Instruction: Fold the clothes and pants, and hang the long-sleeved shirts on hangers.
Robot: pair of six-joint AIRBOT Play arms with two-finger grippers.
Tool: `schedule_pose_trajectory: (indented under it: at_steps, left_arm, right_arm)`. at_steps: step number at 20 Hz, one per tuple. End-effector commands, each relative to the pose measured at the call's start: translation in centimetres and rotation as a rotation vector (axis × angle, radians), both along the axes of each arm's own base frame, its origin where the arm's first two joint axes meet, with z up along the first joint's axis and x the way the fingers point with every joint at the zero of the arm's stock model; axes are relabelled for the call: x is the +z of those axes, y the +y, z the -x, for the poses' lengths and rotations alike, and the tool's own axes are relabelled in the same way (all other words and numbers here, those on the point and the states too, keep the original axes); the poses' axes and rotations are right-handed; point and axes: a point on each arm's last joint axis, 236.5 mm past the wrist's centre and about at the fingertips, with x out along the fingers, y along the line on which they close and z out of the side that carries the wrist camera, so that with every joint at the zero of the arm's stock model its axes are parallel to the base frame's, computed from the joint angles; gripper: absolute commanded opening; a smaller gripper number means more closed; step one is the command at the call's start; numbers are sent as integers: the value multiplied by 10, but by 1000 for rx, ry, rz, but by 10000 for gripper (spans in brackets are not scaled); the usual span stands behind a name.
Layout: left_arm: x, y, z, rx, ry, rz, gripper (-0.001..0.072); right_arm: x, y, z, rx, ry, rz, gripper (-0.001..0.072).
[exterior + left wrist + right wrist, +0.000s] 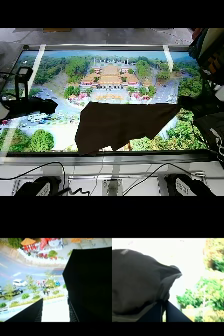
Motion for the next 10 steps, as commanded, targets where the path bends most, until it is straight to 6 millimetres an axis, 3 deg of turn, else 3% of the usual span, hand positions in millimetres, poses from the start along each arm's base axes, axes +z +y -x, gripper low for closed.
schedule_pose_trajectory:
  at_steps: [1, 2, 3, 4, 5, 10]
  left_arm:
    - [-61, -19, 32, -39, 154, 72, 356]
    - [-78, -38, 47, -56, 215, 162, 360]
    - [-87, -60, 62, -66, 270, 273, 414]
    - [-91, -82, 76, -72, 324, 396, 561]
    - [-94, -99, 89, -72, 376, 490, 632]
    - [-128, -143, 152, -157, 569, 515, 622]
  right_arm:
    - [-9, -8, 49, -36, -64, 38, 13]
    - [-14, -6, 57, -37, -69, 38, 13]
    - [-19, -2, 61, -37, -76, 27, 13]
    - [-22, 2, 63, -37, -78, 12, 13]
    - [-26, 4, 64, -37, -72, 0, 13]
    - [-21, 3, 51, -46, -126, -4, 13]
